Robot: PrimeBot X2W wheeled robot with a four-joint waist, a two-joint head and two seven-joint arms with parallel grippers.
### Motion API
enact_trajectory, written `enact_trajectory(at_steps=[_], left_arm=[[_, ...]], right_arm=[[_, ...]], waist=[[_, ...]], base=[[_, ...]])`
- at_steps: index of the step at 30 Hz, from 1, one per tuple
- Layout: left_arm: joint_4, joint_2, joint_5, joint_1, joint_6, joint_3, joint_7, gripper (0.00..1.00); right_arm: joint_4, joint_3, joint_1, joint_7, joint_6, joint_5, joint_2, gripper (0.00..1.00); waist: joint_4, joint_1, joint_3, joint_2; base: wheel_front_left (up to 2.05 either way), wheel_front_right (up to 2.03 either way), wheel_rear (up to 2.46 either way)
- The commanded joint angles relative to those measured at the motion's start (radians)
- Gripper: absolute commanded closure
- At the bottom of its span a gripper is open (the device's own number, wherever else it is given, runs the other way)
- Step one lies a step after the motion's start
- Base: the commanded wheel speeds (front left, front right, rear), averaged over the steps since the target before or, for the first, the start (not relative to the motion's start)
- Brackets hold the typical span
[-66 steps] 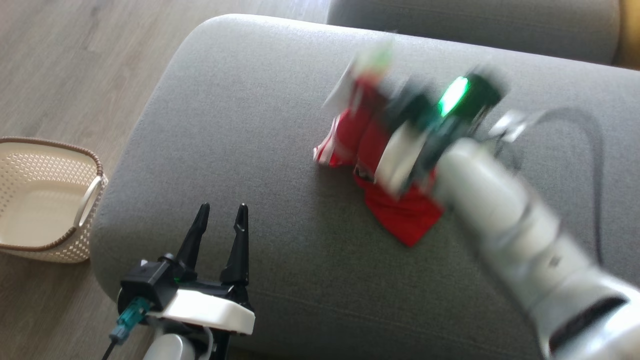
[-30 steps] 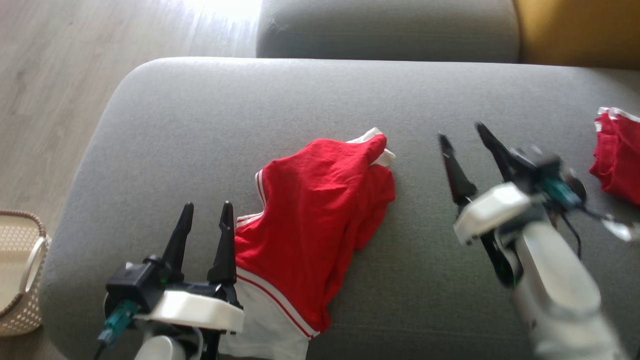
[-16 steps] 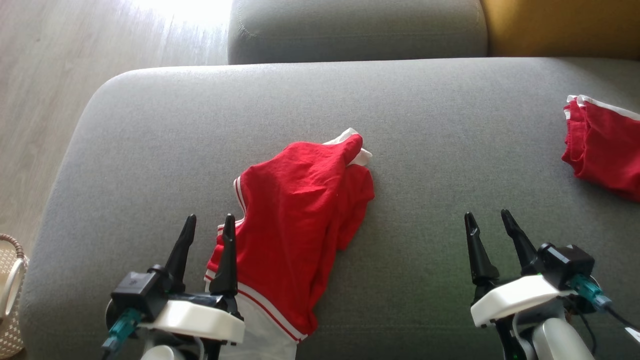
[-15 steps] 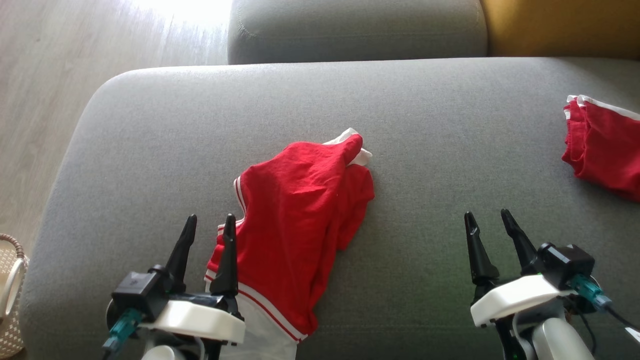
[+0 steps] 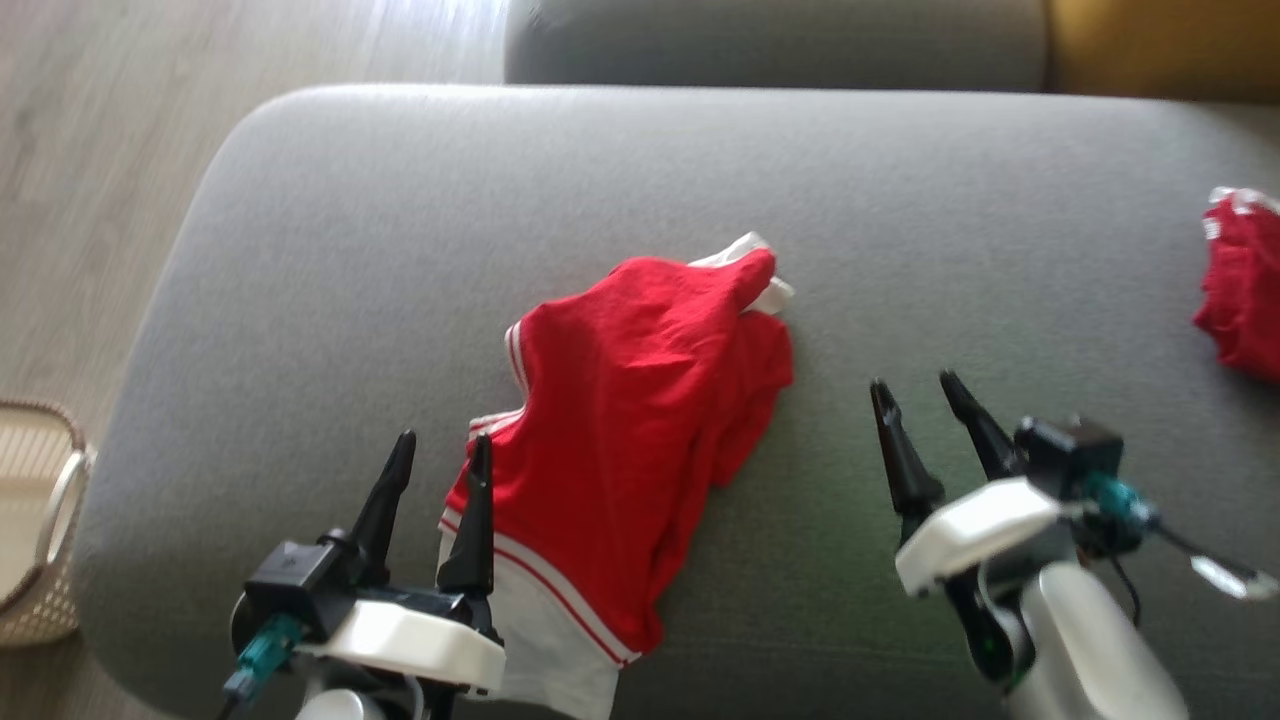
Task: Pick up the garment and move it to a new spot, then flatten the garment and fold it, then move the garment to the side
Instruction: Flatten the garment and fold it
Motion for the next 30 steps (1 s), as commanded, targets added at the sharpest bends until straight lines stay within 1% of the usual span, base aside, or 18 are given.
enact_trajectory(at_steps=[1,4,8,9,14,15,18,21,24,25,26,30], left_arm=[[-0.031,0.000,0.006,-0.056,-0.005,0.030,-0.005,0.00],[-0.028,0.000,0.002,-0.073,-0.009,0.023,-0.005,0.00],[-0.023,0.000,-0.009,-0.096,-0.011,0.007,-0.005,0.00],[-0.021,0.000,-0.013,-0.105,-0.011,-0.003,-0.005,0.00],[-0.016,0.000,-0.022,-0.119,-0.002,-0.016,-0.005,0.00],[-0.017,0.000,-0.026,-0.123,0.001,-0.017,-0.005,0.00],[-0.018,0.000,-0.031,-0.129,0.003,-0.020,-0.005,0.00],[-0.018,0.000,-0.035,-0.133,0.004,-0.024,-0.005,0.00],[-0.017,0.000,-0.039,-0.133,0.006,-0.027,-0.005,0.00],[-0.017,0.000,-0.039,-0.133,0.007,-0.029,-0.005,0.00],[-0.017,0.000,-0.040,-0.132,0.008,-0.029,-0.005,0.00],[-0.015,0.000,-0.039,-0.129,0.011,-0.027,-0.005,0.00]], right_arm=[[-0.016,0.026,-0.058,0.005,0.000,0.013,0.005,0.00],[0.048,0.036,-0.128,0.016,0.000,0.060,0.005,0.00],[0.144,0.059,-0.221,0.025,0.000,0.087,0.005,0.00],[0.197,0.071,-0.262,0.031,0.000,0.094,0.005,0.00],[0.332,0.091,-0.336,0.034,0.000,0.155,0.005,0.00],[0.386,0.094,-0.363,0.028,0.000,0.160,0.005,0.00],[0.461,0.094,-0.404,0.018,0.000,0.161,0.005,0.00],[0.516,0.095,-0.435,0.013,0.000,0.220,0.005,0.00],[0.564,0.114,-0.460,0.002,0.000,0.253,0.005,0.00],[0.578,0.121,-0.467,0.001,0.000,0.264,0.005,0.24],[0.588,0.130,-0.473,-0.003,0.000,0.274,0.005,1.00],[0.608,0.166,-0.491,-0.026,0.000,0.284,0.005,1.00]], waist=[[0.018,0.0000,0.022,0.0000],[0.043,0.0000,0.054,0.0000],[0.083,0.0000,0.093,0.0000],[0.102,0.0000,0.108,0.0000],[0.149,0.0000,0.127,0.0000],[0.164,0.0000,0.134,0.0000],[0.184,0.0000,0.145,0.0000],[0.201,0.0000,0.153,0.0000],[0.211,0.0000,0.157,0.0000],[0.213,0.0000,0.158,0.0000],[0.215,0.0000,0.158,0.0000],[0.213,0.0000,0.149,0.0000]], base=[[0.00,0.00,0.00],[0.00,0.00,0.00],[0.00,0.00,0.00],[0.00,0.00,0.00],[0.00,0.00,0.00],[0.00,0.00,0.00],[0.00,0.00,0.00],[0.00,0.00,0.00],[0.00,0.00,0.00],[0.00,0.00,0.00],[0.00,0.00,0.00],[0.00,0.00,0.00]])
